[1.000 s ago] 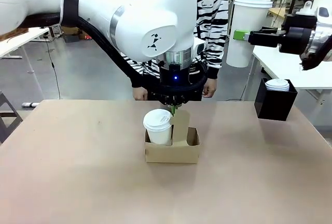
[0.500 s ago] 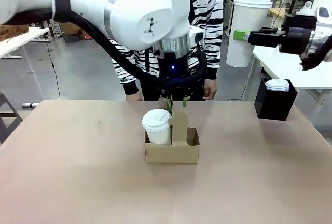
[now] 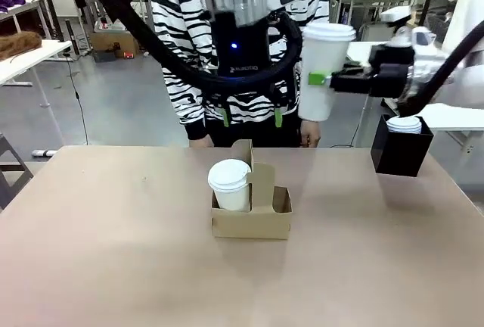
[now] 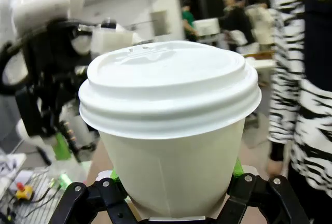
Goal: Pour a drink into a cup and package it in a carrier.
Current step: Insert the held 600 ml Paper Cup into the Cup Carrier.
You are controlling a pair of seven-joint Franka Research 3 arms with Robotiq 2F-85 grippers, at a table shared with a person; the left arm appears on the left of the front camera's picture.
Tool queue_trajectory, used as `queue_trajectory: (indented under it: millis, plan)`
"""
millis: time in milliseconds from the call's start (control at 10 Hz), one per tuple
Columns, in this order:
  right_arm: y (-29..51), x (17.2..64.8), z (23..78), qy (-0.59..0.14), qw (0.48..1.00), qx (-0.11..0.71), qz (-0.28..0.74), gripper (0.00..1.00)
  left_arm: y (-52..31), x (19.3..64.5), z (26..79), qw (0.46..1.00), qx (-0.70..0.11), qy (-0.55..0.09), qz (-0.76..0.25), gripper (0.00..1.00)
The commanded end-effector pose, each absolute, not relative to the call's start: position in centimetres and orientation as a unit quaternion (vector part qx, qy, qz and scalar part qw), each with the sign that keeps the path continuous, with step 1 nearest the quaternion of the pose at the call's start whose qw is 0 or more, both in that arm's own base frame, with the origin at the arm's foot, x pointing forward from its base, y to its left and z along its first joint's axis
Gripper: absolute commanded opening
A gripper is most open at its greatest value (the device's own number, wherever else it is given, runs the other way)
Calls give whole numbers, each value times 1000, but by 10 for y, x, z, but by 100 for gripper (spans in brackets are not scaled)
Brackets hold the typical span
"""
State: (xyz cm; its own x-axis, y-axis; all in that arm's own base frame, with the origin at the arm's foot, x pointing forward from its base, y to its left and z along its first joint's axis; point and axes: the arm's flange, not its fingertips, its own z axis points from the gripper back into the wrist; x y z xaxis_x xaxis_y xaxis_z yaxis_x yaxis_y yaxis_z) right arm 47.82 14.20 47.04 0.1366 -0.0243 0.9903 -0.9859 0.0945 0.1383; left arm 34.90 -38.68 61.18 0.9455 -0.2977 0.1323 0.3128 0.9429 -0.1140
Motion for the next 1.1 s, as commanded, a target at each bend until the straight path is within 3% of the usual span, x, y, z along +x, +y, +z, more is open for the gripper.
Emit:
queue_trajectory:
  millis: [0, 400, 500, 600, 900, 1000]
  plan:
    - [154, 492, 453, -474, 499, 539, 486, 81, -340, 327, 612, 959, -65, -13, -275, 100]
    - [175, 497, 408, -509, 453, 523, 512, 81, -265, 284, 621, 885, -25, -75, -458, 100]
    - [174, 488, 417, -479, 483, 543, 493, 81, -259, 290, 614, 886, -29, -113, -449, 100]
    - [174, 488, 417, -479, 483, 543, 493, 81, -286, 288, 634, 903, -26, -37, -426, 100]
    - [174, 491, 406, -485, 477, 538, 498, 81, -273, 286, 630, 895, -18, -59, -442, 100]
    - [177, 496, 396, -447, 468, 563, 514, 81, -250, 287, 620, 901, 7, -64, -429, 100]
